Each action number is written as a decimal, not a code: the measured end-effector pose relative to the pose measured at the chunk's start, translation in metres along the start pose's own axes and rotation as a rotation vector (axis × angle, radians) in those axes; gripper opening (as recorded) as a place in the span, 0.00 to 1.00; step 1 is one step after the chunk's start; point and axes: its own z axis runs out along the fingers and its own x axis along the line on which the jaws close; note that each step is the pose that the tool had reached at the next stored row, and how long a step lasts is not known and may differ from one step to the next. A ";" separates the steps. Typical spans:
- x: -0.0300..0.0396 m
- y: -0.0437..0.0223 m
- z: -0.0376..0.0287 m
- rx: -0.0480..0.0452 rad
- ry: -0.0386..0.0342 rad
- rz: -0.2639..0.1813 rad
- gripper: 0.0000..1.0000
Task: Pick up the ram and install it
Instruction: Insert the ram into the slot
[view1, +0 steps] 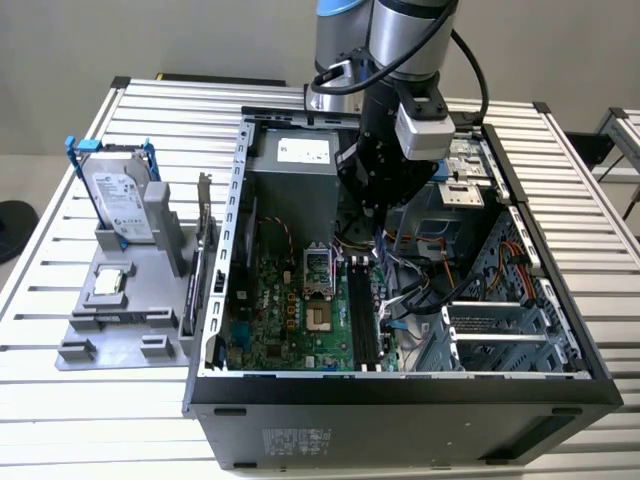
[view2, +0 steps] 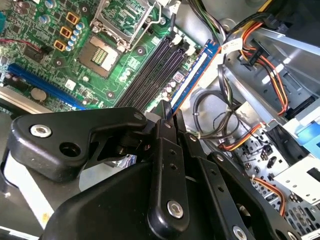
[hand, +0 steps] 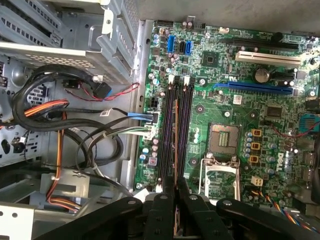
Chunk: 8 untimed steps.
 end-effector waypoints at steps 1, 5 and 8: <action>0.0000 0.0000 0.0000 -0.0001 0.0000 0.000 0.00; 0.0000 0.0000 0.0001 -0.0007 0.0000 0.000 0.00; 0.0000 0.0000 0.0001 -0.0008 0.0000 0.000 0.00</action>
